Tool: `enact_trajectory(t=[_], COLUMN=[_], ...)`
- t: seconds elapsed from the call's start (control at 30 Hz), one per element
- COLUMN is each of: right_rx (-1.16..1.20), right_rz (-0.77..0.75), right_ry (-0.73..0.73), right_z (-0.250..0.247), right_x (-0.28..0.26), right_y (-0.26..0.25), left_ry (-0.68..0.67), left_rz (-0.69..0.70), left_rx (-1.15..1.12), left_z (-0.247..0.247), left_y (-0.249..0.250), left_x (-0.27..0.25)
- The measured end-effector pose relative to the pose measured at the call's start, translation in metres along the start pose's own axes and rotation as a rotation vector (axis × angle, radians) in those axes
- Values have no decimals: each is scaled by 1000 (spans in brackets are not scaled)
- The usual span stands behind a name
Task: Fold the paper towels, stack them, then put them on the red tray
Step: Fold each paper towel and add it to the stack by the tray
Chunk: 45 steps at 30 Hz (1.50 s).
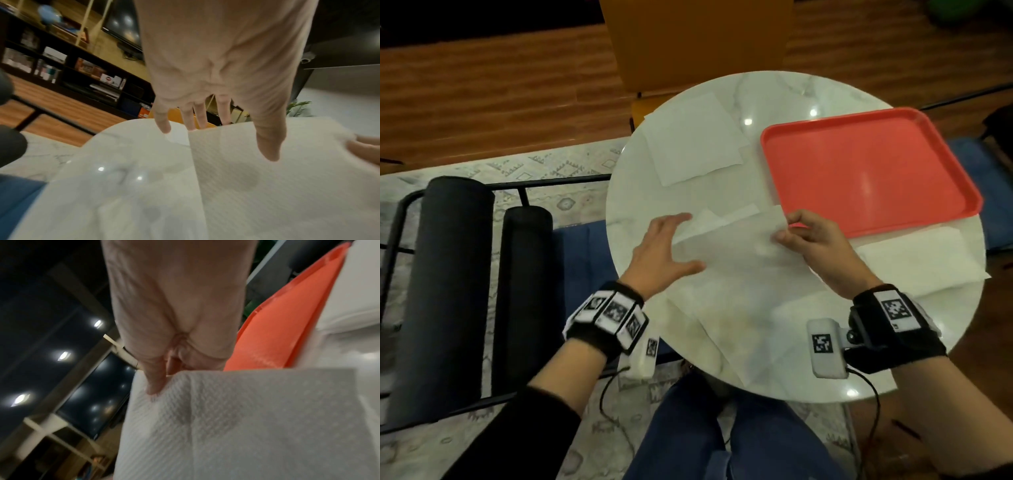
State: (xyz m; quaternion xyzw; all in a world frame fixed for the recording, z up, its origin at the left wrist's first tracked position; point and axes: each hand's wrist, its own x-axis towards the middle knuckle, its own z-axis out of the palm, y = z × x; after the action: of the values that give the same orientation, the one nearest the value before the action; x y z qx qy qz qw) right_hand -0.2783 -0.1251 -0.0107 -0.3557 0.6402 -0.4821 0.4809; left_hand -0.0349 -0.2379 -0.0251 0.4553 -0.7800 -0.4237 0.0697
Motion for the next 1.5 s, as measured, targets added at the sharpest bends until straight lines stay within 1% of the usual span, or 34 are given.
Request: enact_trajectory(t=[0.03,0.1,0.13,0.2,0.3,0.4,0.47,0.53,0.63,0.7,0.77,0.8,0.87,0.97,1.07,1.1,1.13,1.2,1.27,1.3,1.33,1.4,1.43,1.5], right_rx=[64,150,161,117,-30,-192,-280,-305,-348,-368,-372,-377,-425,-539,-691,-743,-788,-839,-852,-857,-867,-908,-939,-1008], right_rz=[10,36,58,130,232,266,276,285,223,164,126,114,111,139,180,176,161,105,39,11,-22,-96,-102,-32], right_ry=[22,78,100,113,121,196,229,256,286,295,290,290,266,204,132,131,154,234,269,251,212,72,-13,-154], right_z=[-3,-12,-16,-22,-26,-29,-29,-32,-36,-37,-36,-37,-36,-34,-32,-33,-34,-33,-21,-10,3,31,43,57], right_x=[-4,-10,-12,-13,-4,12,17,19,10,-3,-20,-28,-42,-52,-55,-54,-53,-49,-42,-38,-35,-32,-32,-34], right_y=[-1,1,4,11,29,52,61,68,71,72,72,75,80,92,95,96,95,93,92,91,91,92,93,100], left_ry=[-52,-168,-211,-242,-257,-224,-192,-155,-60,-6,-5,-25,-82,-172,-302,-335,-335,-237,-123,-101,-107,-192,-259,-352], left_rz=[-5,7,12,3,-25,-20,-13,-14,8,64,142,188,273,332,289,267,260,305,354,356,350,311,284,230], left_rx=[-8,-159,-241,-303,-188,15,55,33,-66,-126,-149,-129,-16,203,430,458,462,413,338,324,337,459,549,685], left_z=[-3,-9,-11,-13,-3,18,30,40,48,51,54,56,61,69,70,68,66,63,69,76,84,104,113,126], left_y=[7,18,22,25,19,6,2,-1,0,0,-2,-5,-14,-28,-36,-36,-37,-36,-34,-30,-24,-12,-9,-11], left_x=[8,17,20,27,47,67,73,74,64,51,36,28,17,8,3,1,0,1,4,6,6,4,2,1])
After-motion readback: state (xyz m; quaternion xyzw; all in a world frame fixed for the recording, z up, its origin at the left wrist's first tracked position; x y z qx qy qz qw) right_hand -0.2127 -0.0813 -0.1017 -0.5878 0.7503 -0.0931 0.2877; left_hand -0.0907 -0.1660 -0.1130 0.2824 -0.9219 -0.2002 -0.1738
